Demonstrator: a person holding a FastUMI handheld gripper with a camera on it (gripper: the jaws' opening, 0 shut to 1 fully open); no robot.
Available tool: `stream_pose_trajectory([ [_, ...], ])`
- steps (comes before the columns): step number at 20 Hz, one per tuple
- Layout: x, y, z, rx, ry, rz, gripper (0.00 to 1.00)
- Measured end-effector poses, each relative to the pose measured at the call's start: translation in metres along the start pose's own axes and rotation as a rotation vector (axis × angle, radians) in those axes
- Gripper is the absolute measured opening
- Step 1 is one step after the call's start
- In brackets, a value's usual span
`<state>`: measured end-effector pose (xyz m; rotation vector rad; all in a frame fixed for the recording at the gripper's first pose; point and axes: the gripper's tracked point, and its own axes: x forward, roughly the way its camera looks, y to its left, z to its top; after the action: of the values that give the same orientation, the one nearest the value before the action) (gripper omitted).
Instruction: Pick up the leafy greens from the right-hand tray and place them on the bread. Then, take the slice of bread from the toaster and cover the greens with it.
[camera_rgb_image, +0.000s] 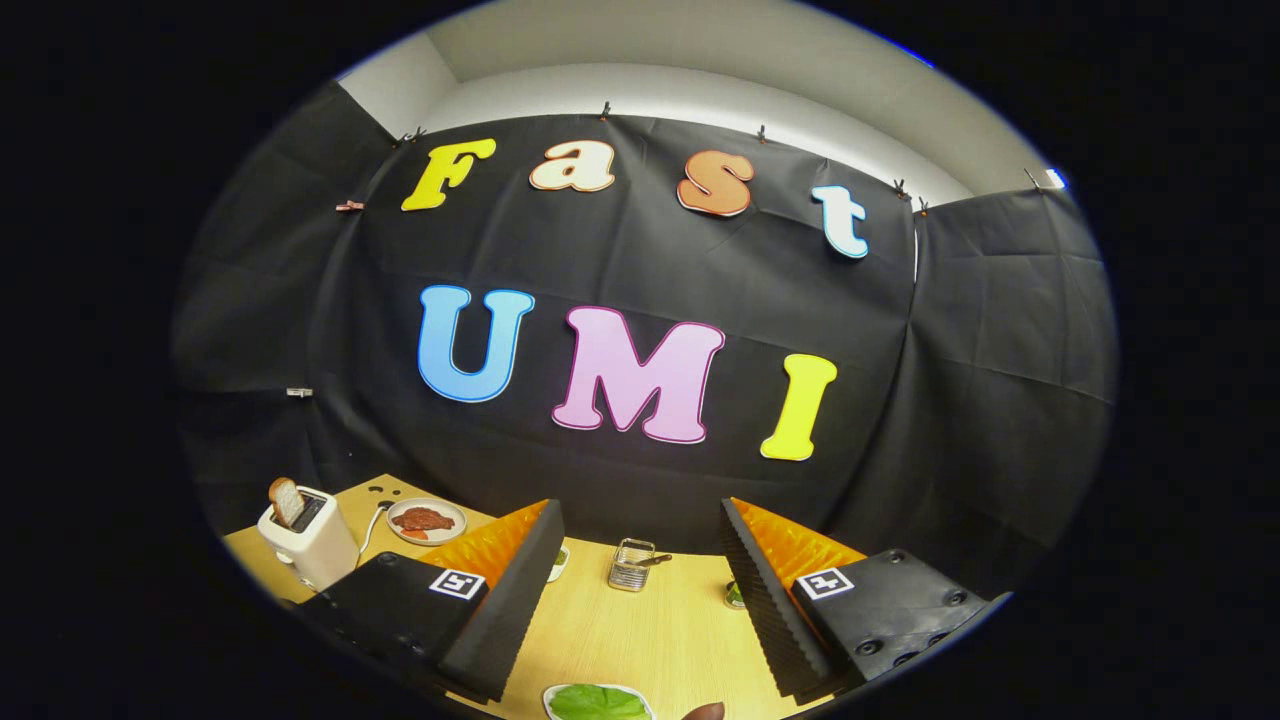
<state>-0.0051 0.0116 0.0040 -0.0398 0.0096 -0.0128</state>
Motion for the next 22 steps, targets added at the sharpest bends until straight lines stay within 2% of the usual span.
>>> stream_pose_trajectory([
  [8,-0.001,0.000,0.000,-0.004,0.002,0.003,0.97],
  [11,-0.001,0.006,-0.010,0.000,0.019,0.043,0.97],
  [13,-0.003,0.010,-0.030,0.008,0.070,0.090,0.96],
  [17,-0.010,0.006,-0.062,0.013,0.126,0.123,0.96],
  [22,-0.023,0.037,-0.162,-0.050,0.348,0.311,0.96],
])
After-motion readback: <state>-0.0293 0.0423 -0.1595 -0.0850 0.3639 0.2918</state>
